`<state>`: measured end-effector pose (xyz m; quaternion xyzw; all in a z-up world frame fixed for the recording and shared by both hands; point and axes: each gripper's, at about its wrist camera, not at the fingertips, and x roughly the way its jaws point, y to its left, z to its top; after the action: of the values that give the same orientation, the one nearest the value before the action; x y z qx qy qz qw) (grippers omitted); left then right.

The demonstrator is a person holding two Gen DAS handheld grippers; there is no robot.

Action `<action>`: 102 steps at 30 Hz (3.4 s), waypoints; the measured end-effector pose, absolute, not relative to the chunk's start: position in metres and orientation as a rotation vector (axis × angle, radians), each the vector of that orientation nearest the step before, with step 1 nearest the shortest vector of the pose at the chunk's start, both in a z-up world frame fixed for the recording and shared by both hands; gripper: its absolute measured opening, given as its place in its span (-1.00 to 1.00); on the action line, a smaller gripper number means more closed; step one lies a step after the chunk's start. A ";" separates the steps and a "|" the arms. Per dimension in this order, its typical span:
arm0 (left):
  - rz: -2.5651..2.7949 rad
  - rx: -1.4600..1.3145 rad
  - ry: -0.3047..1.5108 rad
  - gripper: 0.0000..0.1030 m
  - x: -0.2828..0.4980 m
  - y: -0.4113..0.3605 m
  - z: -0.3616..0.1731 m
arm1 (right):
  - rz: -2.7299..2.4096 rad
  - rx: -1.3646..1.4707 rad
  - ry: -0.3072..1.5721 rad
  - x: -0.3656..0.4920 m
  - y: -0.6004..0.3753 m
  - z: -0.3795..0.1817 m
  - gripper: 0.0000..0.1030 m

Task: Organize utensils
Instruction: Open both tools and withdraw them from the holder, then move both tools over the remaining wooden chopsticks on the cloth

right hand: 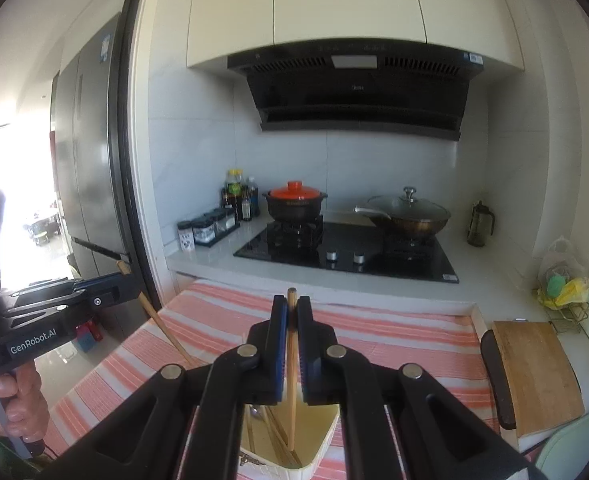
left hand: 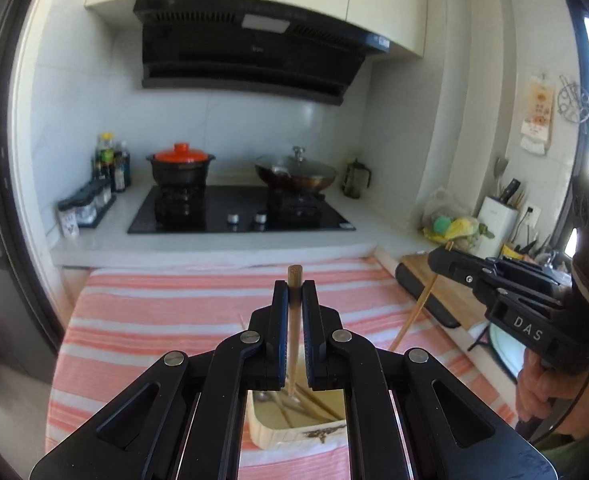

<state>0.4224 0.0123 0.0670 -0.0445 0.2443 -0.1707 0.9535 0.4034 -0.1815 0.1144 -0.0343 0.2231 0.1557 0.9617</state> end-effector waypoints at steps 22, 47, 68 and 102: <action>-0.288 -0.020 0.805 0.46 0.408 0.023 -0.029 | 0.347 0.096 0.680 0.392 -0.211 0.008 0.00; -0.273 -0.074 0.967 0.85 0.220 -0.007 -0.149 | -0.004 0.026 0.721 0.154 -0.273 -0.143 0.02; -0.261 -0.084 0.979 0.85 0.250 -0.054 -0.171 | 0.018 0.087 0.672 0.142 -0.280 -0.153 0.02; -0.200 0.114 0.898 -0.90 0.285 -0.101 -0.194 | -0.038 0.127 0.713 0.150 -0.286 -0.158 0.02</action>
<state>0.2851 -0.1010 -0.1937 0.0549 0.4331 -0.0967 0.8945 0.1495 -0.2856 -0.1584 0.0623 0.3486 -0.0188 0.9350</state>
